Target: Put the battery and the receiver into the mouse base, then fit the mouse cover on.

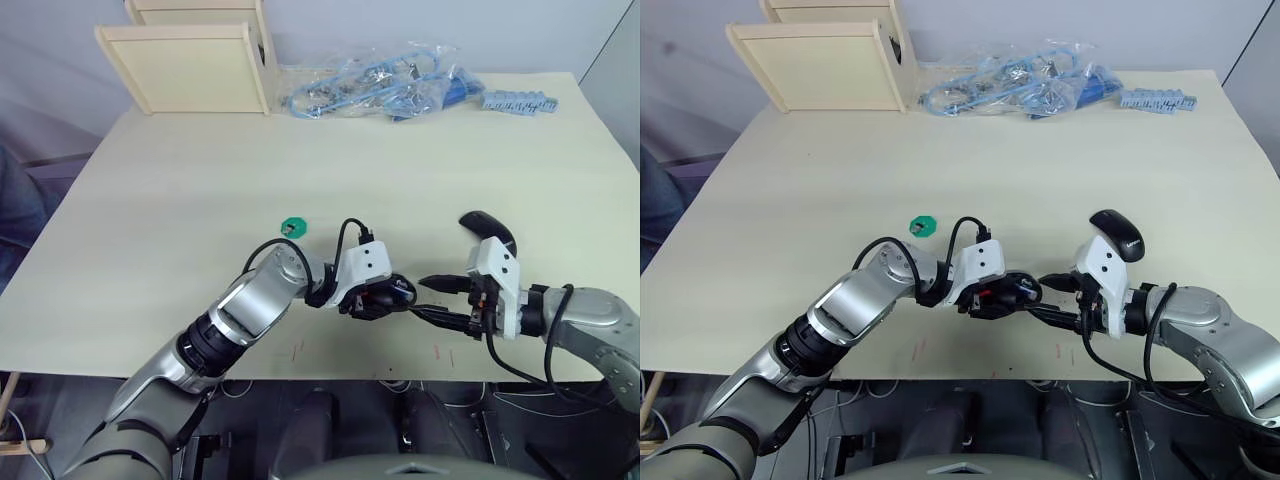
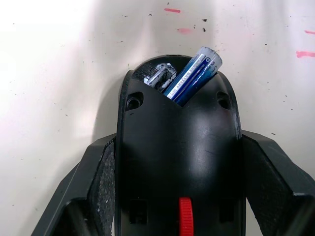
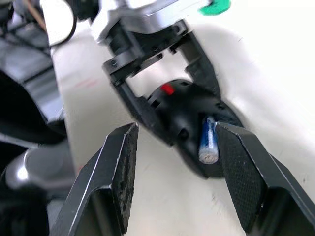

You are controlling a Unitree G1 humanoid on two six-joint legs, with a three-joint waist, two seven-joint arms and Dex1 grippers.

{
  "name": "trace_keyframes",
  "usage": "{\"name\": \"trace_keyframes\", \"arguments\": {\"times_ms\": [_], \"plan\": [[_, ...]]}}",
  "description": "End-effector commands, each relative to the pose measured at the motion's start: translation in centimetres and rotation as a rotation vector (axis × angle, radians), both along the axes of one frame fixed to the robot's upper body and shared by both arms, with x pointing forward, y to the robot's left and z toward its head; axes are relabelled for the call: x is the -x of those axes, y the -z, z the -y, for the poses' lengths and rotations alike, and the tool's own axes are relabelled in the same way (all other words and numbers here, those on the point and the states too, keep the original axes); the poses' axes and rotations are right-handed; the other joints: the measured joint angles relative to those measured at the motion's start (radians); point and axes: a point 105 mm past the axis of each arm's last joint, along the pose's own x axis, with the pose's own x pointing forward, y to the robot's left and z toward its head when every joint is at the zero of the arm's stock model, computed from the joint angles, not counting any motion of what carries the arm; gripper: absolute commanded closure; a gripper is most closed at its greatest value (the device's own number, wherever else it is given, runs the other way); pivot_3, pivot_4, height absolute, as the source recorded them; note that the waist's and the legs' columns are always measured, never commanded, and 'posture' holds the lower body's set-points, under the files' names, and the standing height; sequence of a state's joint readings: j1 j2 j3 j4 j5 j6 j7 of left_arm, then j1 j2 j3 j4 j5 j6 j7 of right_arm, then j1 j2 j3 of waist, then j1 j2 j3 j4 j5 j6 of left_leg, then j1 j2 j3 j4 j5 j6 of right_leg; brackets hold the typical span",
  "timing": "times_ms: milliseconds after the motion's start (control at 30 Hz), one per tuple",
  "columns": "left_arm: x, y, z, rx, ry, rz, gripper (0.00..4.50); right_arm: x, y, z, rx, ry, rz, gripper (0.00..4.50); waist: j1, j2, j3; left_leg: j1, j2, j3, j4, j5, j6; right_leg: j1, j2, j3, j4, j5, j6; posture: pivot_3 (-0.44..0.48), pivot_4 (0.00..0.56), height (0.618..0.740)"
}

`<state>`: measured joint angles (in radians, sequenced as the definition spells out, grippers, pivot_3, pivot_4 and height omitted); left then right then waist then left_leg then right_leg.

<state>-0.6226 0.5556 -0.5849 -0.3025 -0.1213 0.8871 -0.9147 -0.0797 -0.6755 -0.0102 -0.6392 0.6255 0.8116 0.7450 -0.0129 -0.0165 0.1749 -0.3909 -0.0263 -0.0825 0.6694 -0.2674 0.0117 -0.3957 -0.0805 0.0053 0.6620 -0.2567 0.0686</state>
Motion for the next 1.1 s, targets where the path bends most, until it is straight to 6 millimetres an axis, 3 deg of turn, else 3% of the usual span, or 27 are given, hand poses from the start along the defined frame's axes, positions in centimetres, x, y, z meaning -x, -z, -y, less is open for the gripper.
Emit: {"name": "trace_keyframes", "arguments": {"times_ms": [33, 67, 100, 533, 733, 1100], "plan": [[0.1, 1.1, -0.6, -0.035, -0.022, -0.034, 1.60, -0.4, 0.1, -0.4, -0.038, 0.015, 0.078, 3.77, 0.000, 0.000, 0.000, 0.000, 0.000, 0.000, 0.000, 0.000, 0.000, 0.000, 0.000, 0.000, 0.000, 0.000, 0.000, 0.000, 0.150, 0.740], [0.1, 1.1, -0.6, -0.036, -0.022, -0.034, 1.60, -0.5, 0.4, -0.6, -0.049, 0.016, 0.088, 4.30, 0.000, 0.000, 0.000, 0.000, 0.000, 0.000, 0.000, 0.000, 0.000, 0.000, 0.000, 0.000, 0.000, 0.000, 0.000, 0.000, 0.150, 0.740], [0.1, 1.1, -0.6, -0.037, -0.021, -0.035, 1.60, -0.6, 0.7, -0.8, -0.065, 0.017, 0.097, 4.41, 0.000, 0.000, 0.000, 0.000, 0.000, 0.000, 0.000, 0.000, 0.000, 0.000, 0.000, 0.000, 0.000, 0.000, 0.000, 0.000, 0.150, 0.740], [0.3, 1.1, -0.7, -0.038, -0.024, -0.041, 1.60, -1.2, 3.9, -1.4, -0.080, 0.045, 0.093, 4.41, -0.001, 0.000, 0.000, 0.001, 0.000, 0.000, 0.000, 0.000, 0.000, 0.000, 0.000, 0.001, 0.000, 0.000, 0.000, 0.000, 0.150, 0.740], [0.2, 1.2, -0.6, -0.037, -0.027, -0.044, 1.60, -0.8, 8.6, -1.3, -0.036, 0.089, -0.016, 4.41, -0.001, 0.000, -0.001, 0.006, 0.000, 0.002, -0.001, 0.000, 0.000, 0.004, 0.001, 0.003, 0.000, 0.000, 0.000, 0.000, 0.150, 0.740], [0.3, 1.2, -0.5, -0.040, -0.025, -0.047, 1.60, -0.6, 11.7, -1.7, 0.055, 0.066, -0.118, 4.41, -0.010, -0.003, -0.014, 0.013, 0.002, 0.005, -0.003, 0.000, 0.000, 0.009, 0.003, 0.006, 0.000, 0.000, 0.000, 0.000, 0.150, 0.740]]}}
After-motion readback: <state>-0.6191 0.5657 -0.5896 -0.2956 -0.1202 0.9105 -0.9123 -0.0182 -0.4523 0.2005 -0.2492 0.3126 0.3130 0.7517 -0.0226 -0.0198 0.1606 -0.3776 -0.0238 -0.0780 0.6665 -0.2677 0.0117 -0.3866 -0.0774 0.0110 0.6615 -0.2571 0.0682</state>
